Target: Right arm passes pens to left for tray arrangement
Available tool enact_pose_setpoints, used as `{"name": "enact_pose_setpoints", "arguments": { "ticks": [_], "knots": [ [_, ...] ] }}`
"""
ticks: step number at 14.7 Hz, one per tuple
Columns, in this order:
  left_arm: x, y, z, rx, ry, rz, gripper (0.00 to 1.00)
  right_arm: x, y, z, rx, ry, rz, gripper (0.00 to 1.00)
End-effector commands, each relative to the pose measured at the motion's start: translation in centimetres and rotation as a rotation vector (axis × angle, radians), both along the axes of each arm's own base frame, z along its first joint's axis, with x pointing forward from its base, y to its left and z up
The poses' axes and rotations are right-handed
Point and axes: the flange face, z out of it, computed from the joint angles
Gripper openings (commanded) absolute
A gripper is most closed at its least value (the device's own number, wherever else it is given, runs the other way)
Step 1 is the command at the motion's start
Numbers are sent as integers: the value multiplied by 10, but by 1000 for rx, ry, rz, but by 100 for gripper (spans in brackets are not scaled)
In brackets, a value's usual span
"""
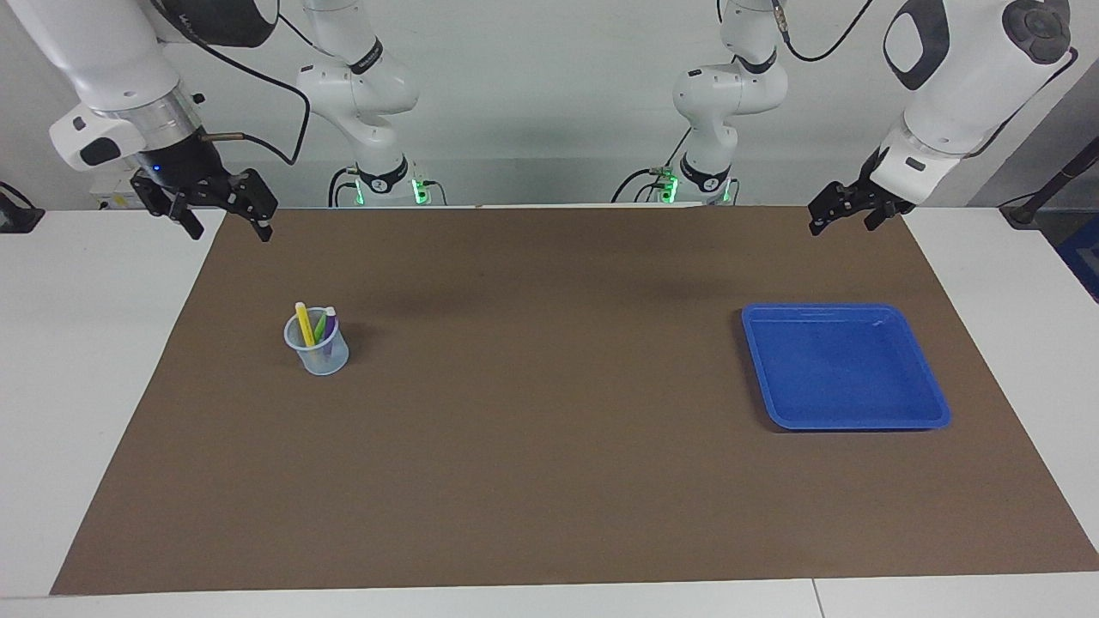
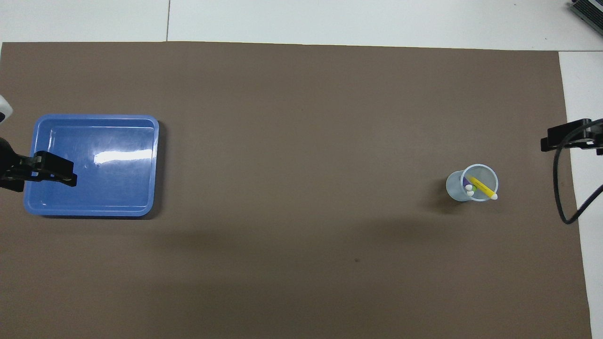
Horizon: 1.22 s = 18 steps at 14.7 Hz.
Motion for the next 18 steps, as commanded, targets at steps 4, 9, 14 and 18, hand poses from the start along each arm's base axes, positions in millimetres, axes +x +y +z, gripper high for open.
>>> {"name": "enact_pose_setpoints", "arguments": {
  "ticks": [4,9,14,18],
  "knots": [
    [0,-3,6,-2,-20,-1,100,-4,0,5,-17,5,-11,100],
    [-5,-1,9,-3,-22,3,100,-4,0,5,-15,5,-12,100],
    [-7,-5,10,-3,-22,-9,100,-3,0,5,-16,3,-12,100],
    [-7,-5,9,-4,-18,-12,100,-4,-2,6,-15,3,-15,100]
  ]
}}
